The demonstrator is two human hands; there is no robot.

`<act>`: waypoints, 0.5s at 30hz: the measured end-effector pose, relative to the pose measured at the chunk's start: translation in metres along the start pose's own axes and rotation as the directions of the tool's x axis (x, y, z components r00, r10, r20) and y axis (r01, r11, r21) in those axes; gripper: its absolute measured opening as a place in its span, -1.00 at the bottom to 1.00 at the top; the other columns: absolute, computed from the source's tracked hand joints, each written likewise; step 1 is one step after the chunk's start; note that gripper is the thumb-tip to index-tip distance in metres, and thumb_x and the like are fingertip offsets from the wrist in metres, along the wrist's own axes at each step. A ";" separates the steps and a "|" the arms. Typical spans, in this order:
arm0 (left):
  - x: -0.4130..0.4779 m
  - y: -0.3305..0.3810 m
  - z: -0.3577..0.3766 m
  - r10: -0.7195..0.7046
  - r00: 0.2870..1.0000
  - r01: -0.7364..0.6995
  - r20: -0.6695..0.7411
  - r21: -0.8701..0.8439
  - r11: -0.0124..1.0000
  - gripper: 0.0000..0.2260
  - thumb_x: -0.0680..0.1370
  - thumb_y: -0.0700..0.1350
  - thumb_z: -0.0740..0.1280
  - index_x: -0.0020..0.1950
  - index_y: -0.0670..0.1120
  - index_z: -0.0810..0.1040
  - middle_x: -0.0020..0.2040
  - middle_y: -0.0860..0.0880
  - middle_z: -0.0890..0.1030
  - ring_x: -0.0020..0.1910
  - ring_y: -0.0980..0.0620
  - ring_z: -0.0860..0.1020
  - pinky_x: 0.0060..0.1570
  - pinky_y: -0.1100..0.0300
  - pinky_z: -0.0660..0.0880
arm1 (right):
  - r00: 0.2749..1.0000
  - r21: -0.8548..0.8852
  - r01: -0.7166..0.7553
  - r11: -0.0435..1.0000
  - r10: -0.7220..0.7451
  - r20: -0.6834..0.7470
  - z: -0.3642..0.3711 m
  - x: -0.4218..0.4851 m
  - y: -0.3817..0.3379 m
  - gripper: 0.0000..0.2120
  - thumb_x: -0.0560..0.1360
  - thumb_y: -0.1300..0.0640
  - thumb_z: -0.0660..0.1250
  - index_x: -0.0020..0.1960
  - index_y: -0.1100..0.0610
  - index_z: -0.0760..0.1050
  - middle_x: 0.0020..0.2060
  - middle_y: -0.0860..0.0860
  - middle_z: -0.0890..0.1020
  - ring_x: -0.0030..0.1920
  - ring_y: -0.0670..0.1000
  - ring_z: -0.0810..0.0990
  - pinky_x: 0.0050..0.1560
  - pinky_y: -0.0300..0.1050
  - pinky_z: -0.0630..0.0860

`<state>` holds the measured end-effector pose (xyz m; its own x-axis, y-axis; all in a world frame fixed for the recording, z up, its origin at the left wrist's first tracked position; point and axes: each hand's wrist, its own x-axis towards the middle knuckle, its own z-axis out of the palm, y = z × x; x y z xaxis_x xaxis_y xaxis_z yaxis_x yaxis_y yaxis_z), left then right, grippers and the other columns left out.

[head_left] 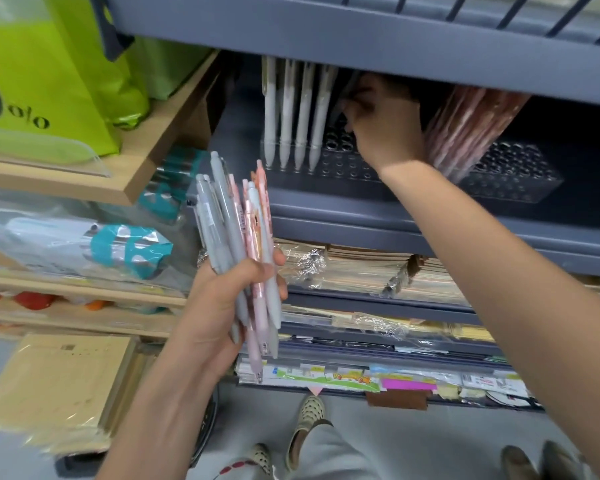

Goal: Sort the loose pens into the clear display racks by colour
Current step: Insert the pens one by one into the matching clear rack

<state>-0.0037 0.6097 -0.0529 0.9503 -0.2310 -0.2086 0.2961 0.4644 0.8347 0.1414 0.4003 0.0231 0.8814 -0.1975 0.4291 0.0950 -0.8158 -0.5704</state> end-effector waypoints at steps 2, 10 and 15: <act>0.000 0.000 -0.002 -0.015 1.000 0.015 -0.006 0.001 1.000 -0.64 0.34 -0.26 0.36 0.14 -0.16 0.55 -0.19 -0.07 0.65 -0.37 -0.02 0.57 -0.38 0.20 0.55 | 0.998 -0.017 -0.025 1.000 0.026 0.057 0.002 0.005 -0.001 -0.72 0.56 0.13 0.22 0.24 0.16 0.49 0.07 0.09 0.65 0.07 0.13 0.61 0.01 -0.13 0.49; -0.001 0.001 -0.005 -0.031 0.999 0.032 -0.045 0.027 0.999 -0.69 0.31 -0.25 0.36 0.05 -0.23 0.58 -0.30 -0.09 0.61 -0.40 -0.01 0.56 -0.42 0.21 0.54 | 0.987 -0.112 -0.048 0.993 0.065 0.146 0.003 0.015 0.001 -0.71 0.57 0.08 0.22 0.26 0.08 0.52 0.07 0.11 0.65 0.08 0.14 0.60 -0.10 -0.23 0.34; -0.002 0.002 -0.004 -0.035 0.999 0.037 -0.029 0.044 0.998 -0.67 0.31 -0.24 0.35 0.06 -0.23 0.53 -0.38 -0.10 0.54 -0.42 -0.02 0.54 -0.45 0.22 0.50 | 0.981 -0.148 -0.076 0.986 0.100 0.165 -0.006 0.010 -0.003 -0.68 0.56 0.05 0.23 0.29 0.08 0.48 0.15 0.10 0.63 0.15 0.14 0.58 0.07 -0.14 0.47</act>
<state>-0.0043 0.6143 -0.0531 0.9417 -0.2225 -0.2525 0.3261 0.4172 0.8483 0.1469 0.3974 0.0334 0.9507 -0.1859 0.2483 -0.0416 -0.8697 -0.4918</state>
